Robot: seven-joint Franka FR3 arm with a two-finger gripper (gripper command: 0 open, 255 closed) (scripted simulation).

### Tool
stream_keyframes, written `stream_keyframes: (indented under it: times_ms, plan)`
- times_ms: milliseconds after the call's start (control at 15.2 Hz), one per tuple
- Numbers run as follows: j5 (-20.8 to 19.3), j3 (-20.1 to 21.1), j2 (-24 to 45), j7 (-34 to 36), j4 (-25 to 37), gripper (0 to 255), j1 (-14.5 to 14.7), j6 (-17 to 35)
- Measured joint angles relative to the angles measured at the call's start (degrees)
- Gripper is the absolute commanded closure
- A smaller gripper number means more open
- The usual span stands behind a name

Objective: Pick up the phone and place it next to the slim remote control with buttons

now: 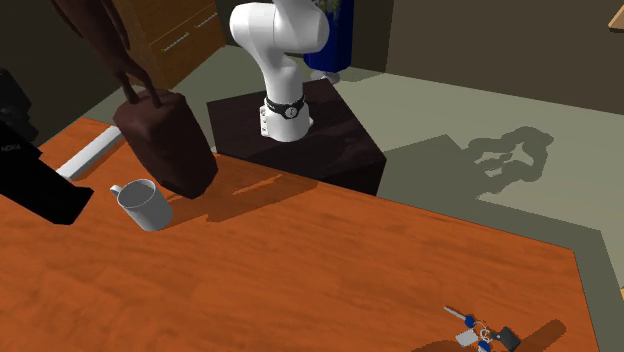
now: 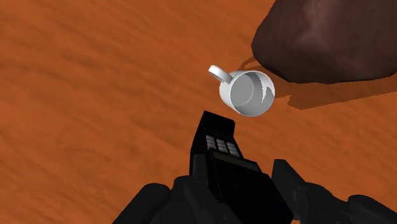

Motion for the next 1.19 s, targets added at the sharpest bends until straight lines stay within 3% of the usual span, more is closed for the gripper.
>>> stream_keyframes:
  times_ms: [528, 990, 1188]
  plan:
    - [4.28, -3.39, 8.25, -11.32, 3.35, 255, -7.38, 3.11]
    - [9.43, -4.48, 17.87, -21.01, 11.0, 255, -16.14, 3.42]
    - [10.23, -4.29, 19.32, -22.02, 10.74, 255, -17.04, 4.9]
